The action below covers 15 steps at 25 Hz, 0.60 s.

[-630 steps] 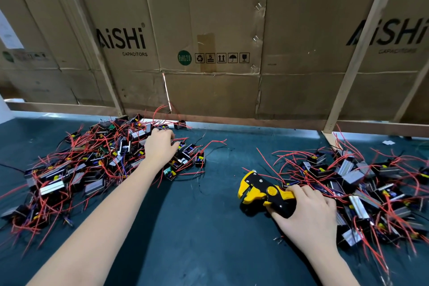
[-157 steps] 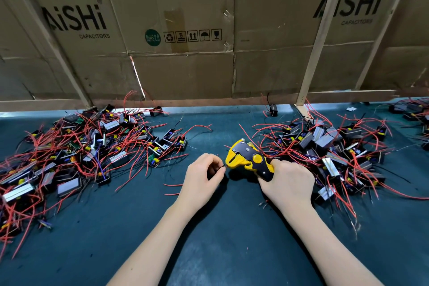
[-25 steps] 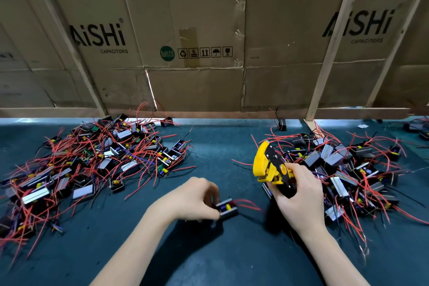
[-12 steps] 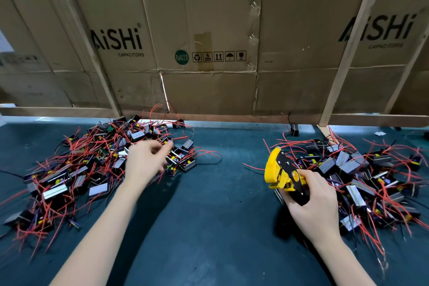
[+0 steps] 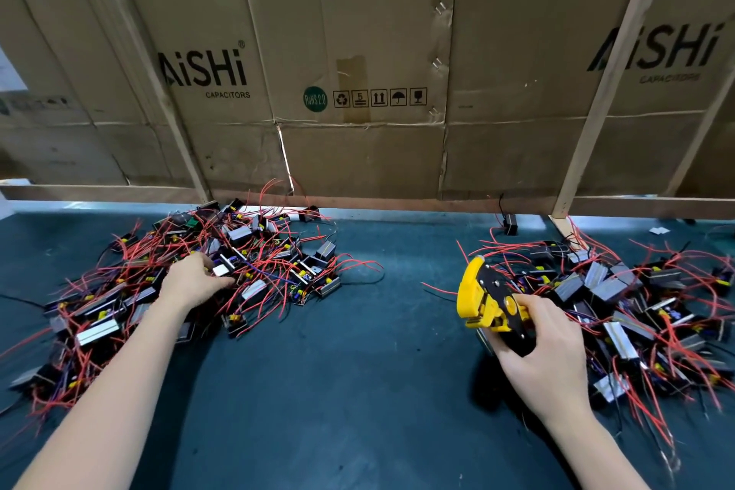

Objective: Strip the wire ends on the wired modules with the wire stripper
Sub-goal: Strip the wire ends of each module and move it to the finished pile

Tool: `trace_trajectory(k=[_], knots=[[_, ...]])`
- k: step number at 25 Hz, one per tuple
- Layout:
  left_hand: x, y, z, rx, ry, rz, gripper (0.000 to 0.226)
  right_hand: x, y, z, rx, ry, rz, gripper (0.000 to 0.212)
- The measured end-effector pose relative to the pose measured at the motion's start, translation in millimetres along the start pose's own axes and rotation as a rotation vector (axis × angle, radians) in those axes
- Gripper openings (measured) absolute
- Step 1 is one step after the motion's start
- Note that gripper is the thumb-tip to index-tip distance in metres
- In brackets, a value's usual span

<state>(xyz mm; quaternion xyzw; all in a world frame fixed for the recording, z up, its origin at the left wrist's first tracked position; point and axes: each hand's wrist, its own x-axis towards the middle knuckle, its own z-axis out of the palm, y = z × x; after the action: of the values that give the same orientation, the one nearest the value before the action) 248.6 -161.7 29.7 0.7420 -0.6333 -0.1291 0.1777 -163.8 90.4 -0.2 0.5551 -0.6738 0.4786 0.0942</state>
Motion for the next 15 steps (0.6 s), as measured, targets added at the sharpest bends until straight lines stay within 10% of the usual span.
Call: trace_trajectory(k=[9, 15], knots=[[-14, 13, -13, -0.127, 0.18, 0.099, 0.011, 1, 0, 1, -0.007, -0.008, -0.007, 0.039], [-33, 57, -41, -0.166, 0.58, 0.437, 0.004, 1, -1, 2, -0.008, -0.008, 0.0, 0.04]])
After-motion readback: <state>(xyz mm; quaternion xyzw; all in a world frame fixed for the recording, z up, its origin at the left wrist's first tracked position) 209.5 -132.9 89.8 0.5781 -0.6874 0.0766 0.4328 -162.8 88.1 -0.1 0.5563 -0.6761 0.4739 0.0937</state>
